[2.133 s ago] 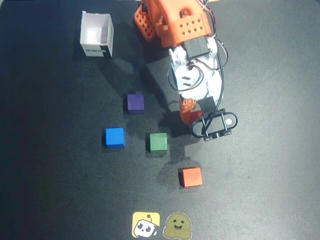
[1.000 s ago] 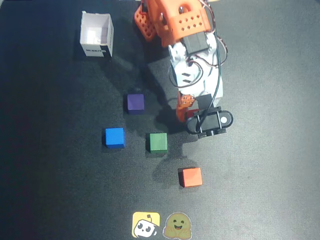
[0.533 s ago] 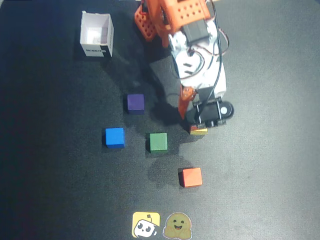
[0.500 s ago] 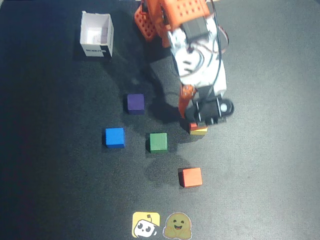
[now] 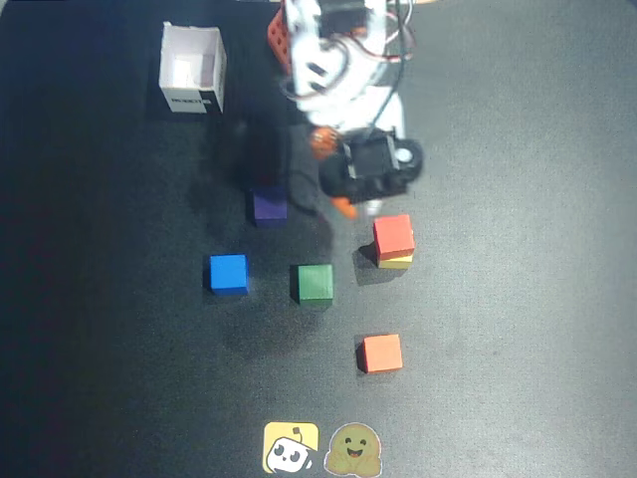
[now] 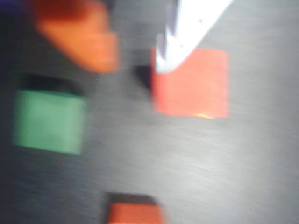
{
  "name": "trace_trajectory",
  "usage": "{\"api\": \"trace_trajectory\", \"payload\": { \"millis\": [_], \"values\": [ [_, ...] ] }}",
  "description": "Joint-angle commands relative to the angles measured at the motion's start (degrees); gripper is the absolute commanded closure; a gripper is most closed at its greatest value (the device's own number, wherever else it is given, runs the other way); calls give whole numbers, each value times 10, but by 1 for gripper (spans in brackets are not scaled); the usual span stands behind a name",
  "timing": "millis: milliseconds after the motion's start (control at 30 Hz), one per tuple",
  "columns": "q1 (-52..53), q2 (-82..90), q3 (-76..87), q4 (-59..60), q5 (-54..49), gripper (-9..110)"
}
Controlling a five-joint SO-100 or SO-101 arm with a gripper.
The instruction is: Put the red cube on top of the yellow cube.
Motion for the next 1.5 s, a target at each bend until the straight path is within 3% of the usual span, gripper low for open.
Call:
{"api": "trace_trajectory", "payload": {
  "millis": [0,200,667,1000,1467],
  "values": [
    [26,77,33,4,-35,101],
    [45,258,120,77,-35,101],
    [105,259,177,54,-33,101],
    [109,260,181,153,-40,101],
    [113,260,181,151,-86,101]
  ]
}}
